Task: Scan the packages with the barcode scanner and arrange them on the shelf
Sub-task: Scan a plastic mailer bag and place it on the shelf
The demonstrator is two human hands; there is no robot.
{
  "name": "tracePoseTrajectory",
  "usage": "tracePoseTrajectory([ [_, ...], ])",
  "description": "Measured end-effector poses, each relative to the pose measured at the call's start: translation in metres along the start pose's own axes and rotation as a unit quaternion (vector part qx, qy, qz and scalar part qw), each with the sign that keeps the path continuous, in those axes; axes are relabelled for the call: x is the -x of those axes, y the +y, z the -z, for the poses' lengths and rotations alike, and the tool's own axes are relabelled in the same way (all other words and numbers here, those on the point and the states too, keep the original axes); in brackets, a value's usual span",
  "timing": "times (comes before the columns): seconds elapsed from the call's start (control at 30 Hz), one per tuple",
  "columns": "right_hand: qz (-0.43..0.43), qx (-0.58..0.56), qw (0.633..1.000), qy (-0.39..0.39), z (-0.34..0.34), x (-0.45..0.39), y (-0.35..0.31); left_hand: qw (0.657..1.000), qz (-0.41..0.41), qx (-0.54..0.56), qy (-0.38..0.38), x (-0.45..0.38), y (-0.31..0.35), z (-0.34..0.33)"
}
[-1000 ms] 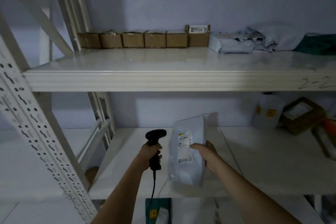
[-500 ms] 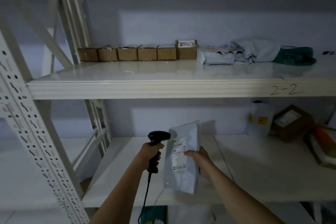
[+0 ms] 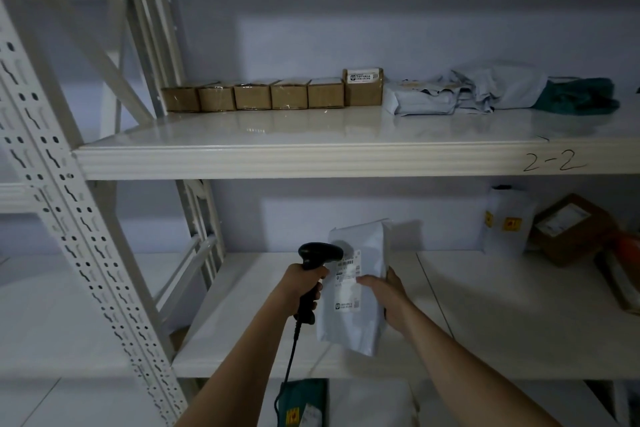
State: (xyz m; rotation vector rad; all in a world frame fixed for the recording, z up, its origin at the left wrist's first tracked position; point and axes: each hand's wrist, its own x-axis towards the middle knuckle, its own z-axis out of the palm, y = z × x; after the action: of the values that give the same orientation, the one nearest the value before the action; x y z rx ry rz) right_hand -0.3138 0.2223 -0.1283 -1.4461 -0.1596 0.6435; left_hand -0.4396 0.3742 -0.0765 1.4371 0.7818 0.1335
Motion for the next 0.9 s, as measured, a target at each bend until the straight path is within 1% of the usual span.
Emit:
tracePoseTrajectory([
  [0.53,0.006,-0.005,1.0,0.012,0.002,-0.01,-0.005,1.0,0.023,0.007,-0.006,0.0,0.001,-0.005],
  [0.9,0.015,-0.015,1.0,0.015,0.0,-0.013,-0.004,0.999,0.035,0.014,-0.027,-0.003,0.003,-0.006],
])
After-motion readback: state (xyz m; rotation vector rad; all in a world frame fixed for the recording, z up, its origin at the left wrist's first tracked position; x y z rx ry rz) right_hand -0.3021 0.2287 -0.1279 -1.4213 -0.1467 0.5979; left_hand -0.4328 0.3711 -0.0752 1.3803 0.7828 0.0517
